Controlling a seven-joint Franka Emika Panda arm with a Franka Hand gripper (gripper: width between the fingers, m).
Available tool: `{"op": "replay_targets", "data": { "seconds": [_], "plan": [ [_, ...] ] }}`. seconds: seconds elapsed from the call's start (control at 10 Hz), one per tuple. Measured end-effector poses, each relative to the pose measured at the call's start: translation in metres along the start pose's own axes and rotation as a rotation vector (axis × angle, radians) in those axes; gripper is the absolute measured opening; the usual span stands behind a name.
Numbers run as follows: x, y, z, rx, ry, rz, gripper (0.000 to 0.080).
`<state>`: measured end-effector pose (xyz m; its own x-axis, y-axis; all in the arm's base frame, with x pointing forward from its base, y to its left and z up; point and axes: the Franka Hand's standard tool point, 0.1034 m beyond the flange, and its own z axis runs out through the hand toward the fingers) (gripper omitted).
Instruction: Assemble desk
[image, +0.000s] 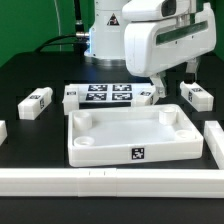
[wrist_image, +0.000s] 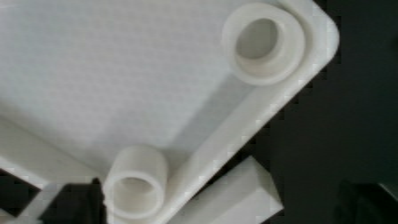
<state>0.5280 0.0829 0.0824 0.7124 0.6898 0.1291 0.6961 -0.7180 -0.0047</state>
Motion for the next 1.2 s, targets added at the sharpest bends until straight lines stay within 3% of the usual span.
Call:
{"op": "replay_targets", "data": {
  "seconds": [0.6,0.7,0.8,1.2],
  "plan": [
    [-0.002,0.000,0.002,0.004,-0.001,0.006,0.0649],
    [-0.009,0.006,0.005,-0.026,0.008,-0.168,0.0649],
    [-0.020,0.009,0.011,-0.035,-0.005,-0.274,0.0649],
    [-0.029,0.013,0.016,-0.031,-0.046,-0.564,0.0649]
  ]
}}
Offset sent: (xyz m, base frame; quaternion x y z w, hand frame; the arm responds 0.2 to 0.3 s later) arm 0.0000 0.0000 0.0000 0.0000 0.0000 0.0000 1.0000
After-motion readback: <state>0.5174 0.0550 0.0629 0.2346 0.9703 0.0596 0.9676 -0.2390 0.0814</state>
